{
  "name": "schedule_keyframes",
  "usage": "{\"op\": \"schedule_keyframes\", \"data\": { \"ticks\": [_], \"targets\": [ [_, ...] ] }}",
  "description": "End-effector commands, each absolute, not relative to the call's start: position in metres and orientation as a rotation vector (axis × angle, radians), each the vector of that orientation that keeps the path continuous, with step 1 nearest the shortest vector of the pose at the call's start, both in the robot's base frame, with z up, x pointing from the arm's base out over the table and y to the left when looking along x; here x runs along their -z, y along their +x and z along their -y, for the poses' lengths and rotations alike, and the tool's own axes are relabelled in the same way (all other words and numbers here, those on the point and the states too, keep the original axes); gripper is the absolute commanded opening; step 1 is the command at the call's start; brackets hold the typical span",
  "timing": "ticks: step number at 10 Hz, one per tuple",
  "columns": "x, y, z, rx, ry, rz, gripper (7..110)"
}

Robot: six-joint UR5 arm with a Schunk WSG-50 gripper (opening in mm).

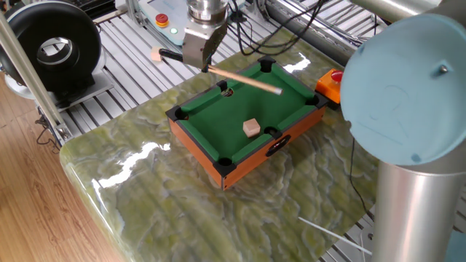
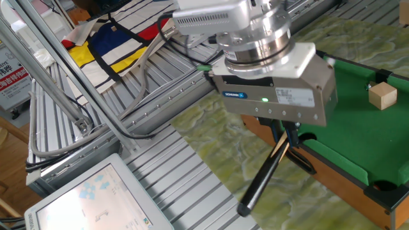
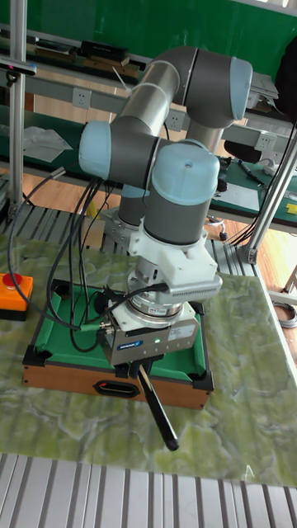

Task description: Hit the pool ball

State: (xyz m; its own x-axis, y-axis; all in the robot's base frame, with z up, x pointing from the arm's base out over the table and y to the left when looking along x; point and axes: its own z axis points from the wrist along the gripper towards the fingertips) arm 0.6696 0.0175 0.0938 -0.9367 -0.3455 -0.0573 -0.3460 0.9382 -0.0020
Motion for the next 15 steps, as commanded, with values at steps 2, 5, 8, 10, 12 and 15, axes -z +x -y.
{"op": "schedule_keyframes", "data": {
  "ticks": [2,5,8,10,12,15],
  "targets": [
    [-0.086,0.651,-0.027,-0.126,-0.301,-3.119,7],
    [-0.079,0.644,-0.026,-0.140,-0.325,-3.147,7],
    [-0.074,0.642,-0.026,-0.161,-0.425,-3.136,7],
    [-0.077,0.646,-0.031,-0.174,-0.403,-3.124,7],
    [-0.077,0.651,-0.026,-0.138,-0.383,-3.111,7],
    [-0.083,0.673,-0.027,-0.070,-0.371,-3.053,7]
  ]
}}
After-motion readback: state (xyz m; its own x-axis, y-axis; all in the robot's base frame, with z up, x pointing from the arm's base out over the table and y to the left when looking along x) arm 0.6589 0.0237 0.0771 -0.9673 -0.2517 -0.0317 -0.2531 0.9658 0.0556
